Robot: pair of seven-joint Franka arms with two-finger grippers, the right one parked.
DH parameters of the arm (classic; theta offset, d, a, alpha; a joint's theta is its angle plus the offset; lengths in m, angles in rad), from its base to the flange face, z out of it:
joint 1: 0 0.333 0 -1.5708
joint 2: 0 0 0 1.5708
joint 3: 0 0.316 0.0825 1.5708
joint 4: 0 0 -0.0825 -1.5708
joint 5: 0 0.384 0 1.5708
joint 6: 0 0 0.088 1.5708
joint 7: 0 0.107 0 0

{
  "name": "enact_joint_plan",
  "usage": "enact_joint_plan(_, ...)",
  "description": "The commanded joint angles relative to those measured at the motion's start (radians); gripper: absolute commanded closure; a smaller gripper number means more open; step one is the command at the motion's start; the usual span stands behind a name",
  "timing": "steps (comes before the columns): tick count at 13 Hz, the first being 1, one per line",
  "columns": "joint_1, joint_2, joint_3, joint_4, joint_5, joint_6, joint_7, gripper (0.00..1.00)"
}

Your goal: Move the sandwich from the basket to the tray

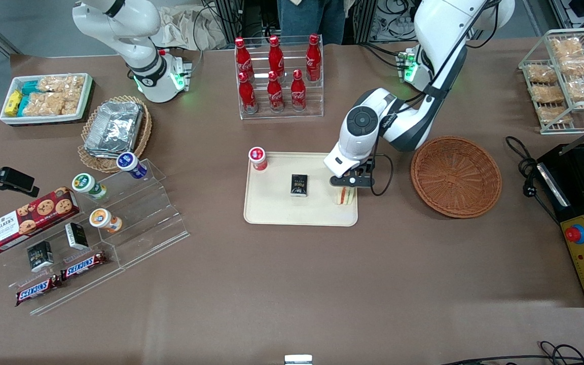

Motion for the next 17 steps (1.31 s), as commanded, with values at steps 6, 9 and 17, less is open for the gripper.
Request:
enact_joint_plan(6,0.114,-0.067,0.013,0.605,-0.049,-0.671,0.114,0.00)
enact_joint_plan(9,0.196,-0.176,0.014,0.640,-0.041,-0.769,0.116,0.00)
enact_joint_plan(17,0.381,-0.327,0.088,0.615,-0.150,-0.918,0.475,0.00)
